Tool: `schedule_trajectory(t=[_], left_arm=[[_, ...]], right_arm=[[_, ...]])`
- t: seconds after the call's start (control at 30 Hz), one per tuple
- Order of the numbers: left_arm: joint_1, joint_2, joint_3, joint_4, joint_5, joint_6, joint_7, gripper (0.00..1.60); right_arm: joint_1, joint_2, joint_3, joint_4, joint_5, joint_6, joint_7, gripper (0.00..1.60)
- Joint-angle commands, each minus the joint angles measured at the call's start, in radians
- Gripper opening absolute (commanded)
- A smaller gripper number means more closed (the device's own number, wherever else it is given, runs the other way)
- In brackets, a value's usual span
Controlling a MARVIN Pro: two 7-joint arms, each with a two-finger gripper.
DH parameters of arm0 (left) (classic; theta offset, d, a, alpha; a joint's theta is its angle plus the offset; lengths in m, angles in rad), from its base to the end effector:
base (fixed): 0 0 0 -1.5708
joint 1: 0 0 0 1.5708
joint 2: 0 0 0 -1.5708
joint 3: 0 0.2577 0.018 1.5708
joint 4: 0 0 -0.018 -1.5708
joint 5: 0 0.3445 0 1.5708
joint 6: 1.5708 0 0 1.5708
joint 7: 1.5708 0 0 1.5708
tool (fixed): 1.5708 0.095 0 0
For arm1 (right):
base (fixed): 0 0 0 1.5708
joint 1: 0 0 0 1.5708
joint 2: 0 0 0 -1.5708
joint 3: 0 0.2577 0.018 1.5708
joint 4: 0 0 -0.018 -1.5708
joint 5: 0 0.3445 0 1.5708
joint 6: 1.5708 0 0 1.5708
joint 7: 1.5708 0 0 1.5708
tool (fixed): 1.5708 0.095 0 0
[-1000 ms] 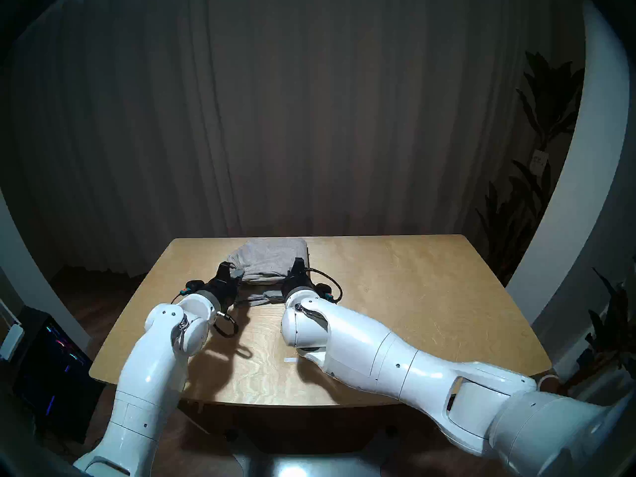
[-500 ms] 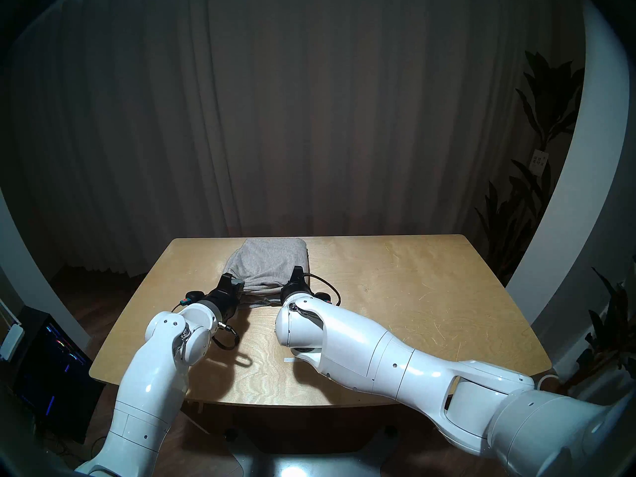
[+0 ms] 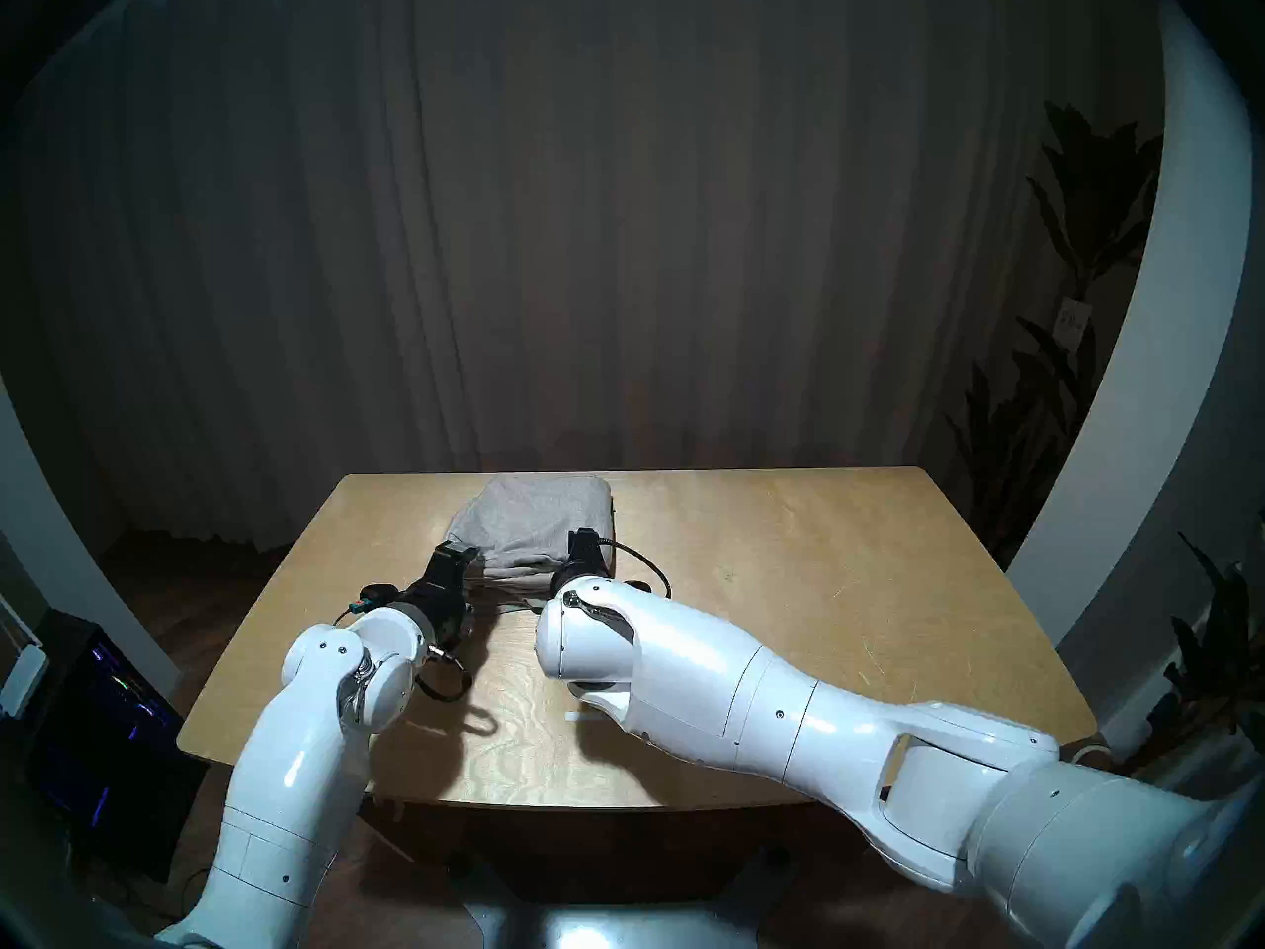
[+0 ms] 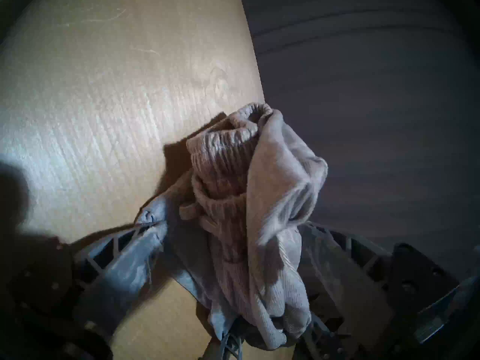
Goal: Fold pants twice and stack them
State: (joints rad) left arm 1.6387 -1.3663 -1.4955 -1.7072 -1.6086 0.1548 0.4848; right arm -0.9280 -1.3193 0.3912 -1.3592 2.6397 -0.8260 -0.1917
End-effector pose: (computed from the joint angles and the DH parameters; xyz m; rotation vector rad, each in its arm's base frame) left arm 0.4286 0.0055 -0.2949 1.7823 1.2427 0.9701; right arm 0.4368 0.2438 -0.3035 -1.5613 1.5501 -0.6862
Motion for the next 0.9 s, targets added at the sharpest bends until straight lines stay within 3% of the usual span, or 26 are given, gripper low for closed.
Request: schedule_trajectory(t=[0.0, 0.63, 0.73, 0.87], left_arm=[[0.002, -0.001, -0.002, -0.041, 0.000, -0.003, -0.012, 1.60], [0.032, -0.014, 0.011, -0.100, 0.022, -0.031, 0.003, 1.60], [0.044, -0.017, 0.019, -0.115, 0.031, -0.038, 0.009, 1.60], [0.048, -0.021, 0.024, -0.126, 0.036, -0.045, 0.016, 1.60]], right_arm=[[0.003, 0.012, -0.026, -0.035, -0.005, 0.005, -0.025, 1.60], [-0.055, 0.152, -0.076, -0.213, 0.005, 0.007, -0.051, 1.60], [-0.062, 0.182, -0.095, -0.237, -0.012, 0.008, -0.038, 1.60], [-0.083, 0.223, -0.071, -0.270, -0.006, 0.034, 0.001, 1.60]])
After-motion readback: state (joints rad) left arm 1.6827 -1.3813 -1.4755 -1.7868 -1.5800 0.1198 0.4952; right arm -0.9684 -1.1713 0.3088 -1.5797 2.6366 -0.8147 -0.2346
